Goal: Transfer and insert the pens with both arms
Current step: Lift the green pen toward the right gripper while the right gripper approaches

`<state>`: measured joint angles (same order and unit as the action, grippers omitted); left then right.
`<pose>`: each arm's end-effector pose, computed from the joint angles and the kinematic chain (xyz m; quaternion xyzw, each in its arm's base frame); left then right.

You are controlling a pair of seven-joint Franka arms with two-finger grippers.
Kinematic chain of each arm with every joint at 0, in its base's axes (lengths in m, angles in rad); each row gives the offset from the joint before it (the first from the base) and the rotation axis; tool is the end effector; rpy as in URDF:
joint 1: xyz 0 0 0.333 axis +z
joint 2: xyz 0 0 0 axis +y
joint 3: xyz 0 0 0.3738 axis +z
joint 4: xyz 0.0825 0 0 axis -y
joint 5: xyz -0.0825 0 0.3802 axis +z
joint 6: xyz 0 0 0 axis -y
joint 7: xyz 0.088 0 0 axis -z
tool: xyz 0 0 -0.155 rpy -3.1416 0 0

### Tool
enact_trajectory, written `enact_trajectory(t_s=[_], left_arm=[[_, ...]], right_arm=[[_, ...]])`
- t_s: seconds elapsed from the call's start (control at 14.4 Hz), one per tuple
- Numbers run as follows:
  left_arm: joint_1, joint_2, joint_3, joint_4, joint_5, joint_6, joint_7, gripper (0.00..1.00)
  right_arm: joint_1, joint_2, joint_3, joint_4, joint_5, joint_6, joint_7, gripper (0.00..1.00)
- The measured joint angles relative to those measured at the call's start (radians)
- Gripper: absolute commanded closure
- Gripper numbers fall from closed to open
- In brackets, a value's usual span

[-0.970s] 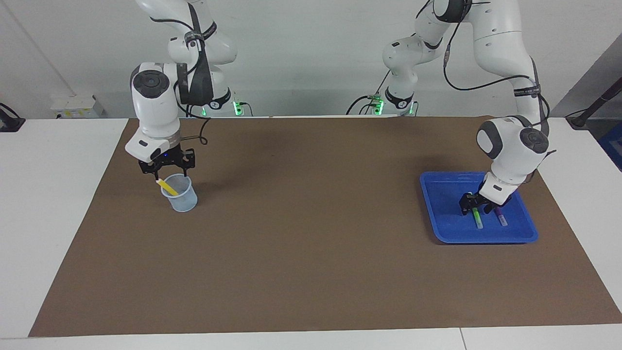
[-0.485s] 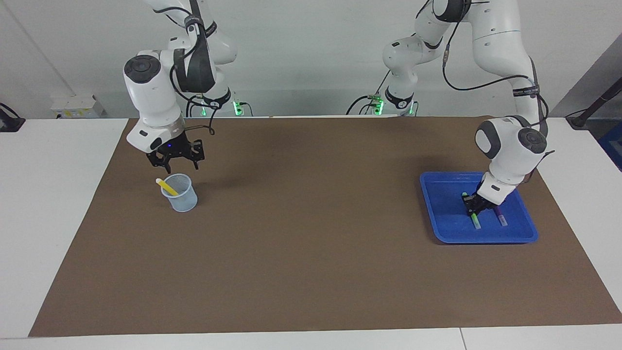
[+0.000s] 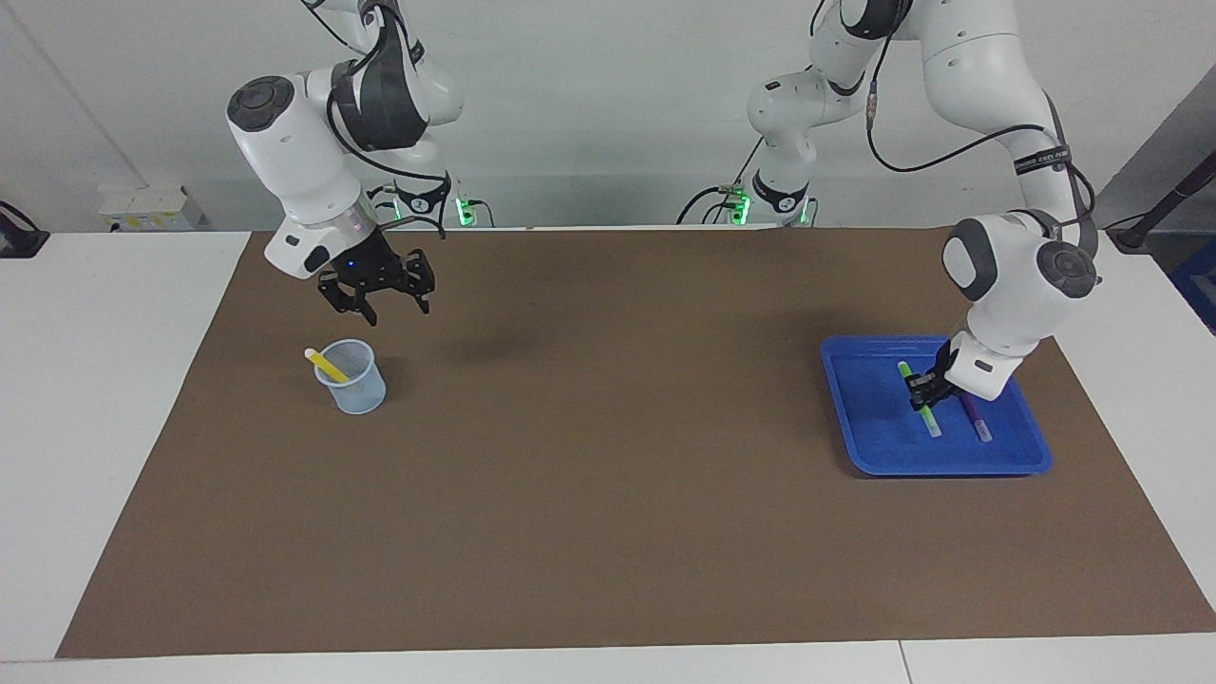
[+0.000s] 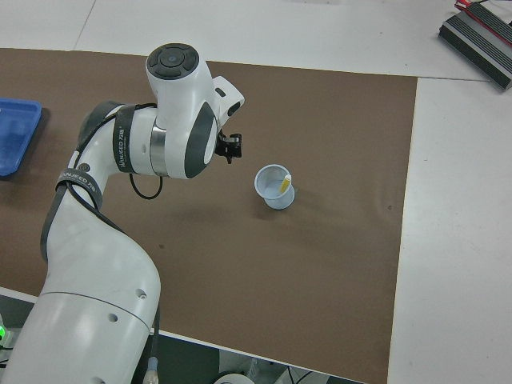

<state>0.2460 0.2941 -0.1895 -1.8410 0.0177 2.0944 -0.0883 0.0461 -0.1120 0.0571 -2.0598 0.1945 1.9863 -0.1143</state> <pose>0.6325 0.0449 0.3778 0.9971 0.0712 -0.0180 0.0195 0.5138 0.0748 0.5006 -0.9936 -0.0707 -0.0197 0.0863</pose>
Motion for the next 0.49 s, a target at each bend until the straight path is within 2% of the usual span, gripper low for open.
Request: enact_trajectory(t_s=[0.21,0.35,0.49], left_arm=[[-0.007,-0.064,-0.006,0.013,-0.11,-0.069,-0.14,1.0],[-0.019,-0.107,-0.025,0.014,-0.183,-0.099,-0.301,1.0],[-0.068,-0.136,-0.039,0.014,-0.202,-0.137,-0.498,1.0]], right_arm=[[0.0,0.0,0.009,0.019,0.107,-0.001,0.0,0.17],[0.0,0.0,0.012,0.031,0.203,-0.001,-0.005,0.17],[0.0,0.0,0.012,0.041,0.311,-0.001,-0.024,0.17]])
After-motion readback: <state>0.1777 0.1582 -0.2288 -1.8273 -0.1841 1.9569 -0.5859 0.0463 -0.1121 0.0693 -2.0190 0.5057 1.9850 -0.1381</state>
